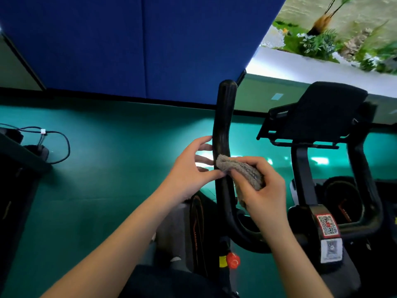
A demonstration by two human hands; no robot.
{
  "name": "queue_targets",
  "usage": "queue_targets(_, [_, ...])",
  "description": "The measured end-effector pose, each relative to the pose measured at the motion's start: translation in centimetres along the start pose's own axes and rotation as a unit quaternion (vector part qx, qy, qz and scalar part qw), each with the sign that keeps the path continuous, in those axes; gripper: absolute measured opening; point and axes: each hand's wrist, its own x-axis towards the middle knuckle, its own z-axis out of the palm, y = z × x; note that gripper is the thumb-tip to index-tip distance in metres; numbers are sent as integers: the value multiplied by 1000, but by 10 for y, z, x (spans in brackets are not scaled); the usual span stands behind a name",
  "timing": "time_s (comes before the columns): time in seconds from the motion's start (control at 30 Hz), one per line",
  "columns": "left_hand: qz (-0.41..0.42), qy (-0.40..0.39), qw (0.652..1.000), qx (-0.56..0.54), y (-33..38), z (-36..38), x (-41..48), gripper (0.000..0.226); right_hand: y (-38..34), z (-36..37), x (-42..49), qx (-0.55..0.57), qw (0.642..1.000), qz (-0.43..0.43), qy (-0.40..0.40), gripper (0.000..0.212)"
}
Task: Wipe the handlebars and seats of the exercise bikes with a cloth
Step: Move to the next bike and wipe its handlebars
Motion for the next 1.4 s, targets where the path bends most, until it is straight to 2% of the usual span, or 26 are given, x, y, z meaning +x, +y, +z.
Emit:
queue_targets(0.13, [28, -8, 996, 83, -1, -3, -2, 73, -7, -3, 7, 53, 983, 43, 168, 19])
queue_targets(0.2, [45, -11, 993, 109, 0, -4, -4, 71, -7, 7, 15, 49, 972, 78, 215, 16])
queue_targets(0.3, [55, -12, 989, 137, 0, -6, -3, 72, -4, 27, 19, 44, 974, 140, 175, 8])
queue_targets(0.5, [78, -18, 982, 172, -2, -12, 1, 73, 9, 15, -1, 66, 978, 186, 73, 5])
queue_targets(0.63, [94, -19, 977, 191, -2, -13, 1, 73, 13, 15, 14, 84, 969, 205, 109, 6])
queue_targets(0.73, [115, -25, 967, 226, -1, -15, -2, 76, 11, 31, 43, 145, 957, 215, 131, 5])
queue_targets(0.87, [145, -36, 952, 267, 0, -20, -5, 74, 11, 40, 50, 186, 953, 223, 81, 7])
queue_targets(1.0, [153, -41, 946, 282, 1, -22, -3, 69, 19, 24, 31, 172, 960, 222, 21, 8])
queue_targets(1.13, [157, -42, 947, 278, 2, -25, -1, 66, 24, 6, 12, 209, 942, 261, -32, 10])
queue_targets(1.27, [171, -45, 940, 293, 2, -28, 1, 65, 17, 10, 23, 171, 957, 236, 7, 11])
queue_targets(1.4, [199, -40, 917, 343, 4, -31, 3, 66, 11, 8, 13, 111, 974, 199, -19, 11])
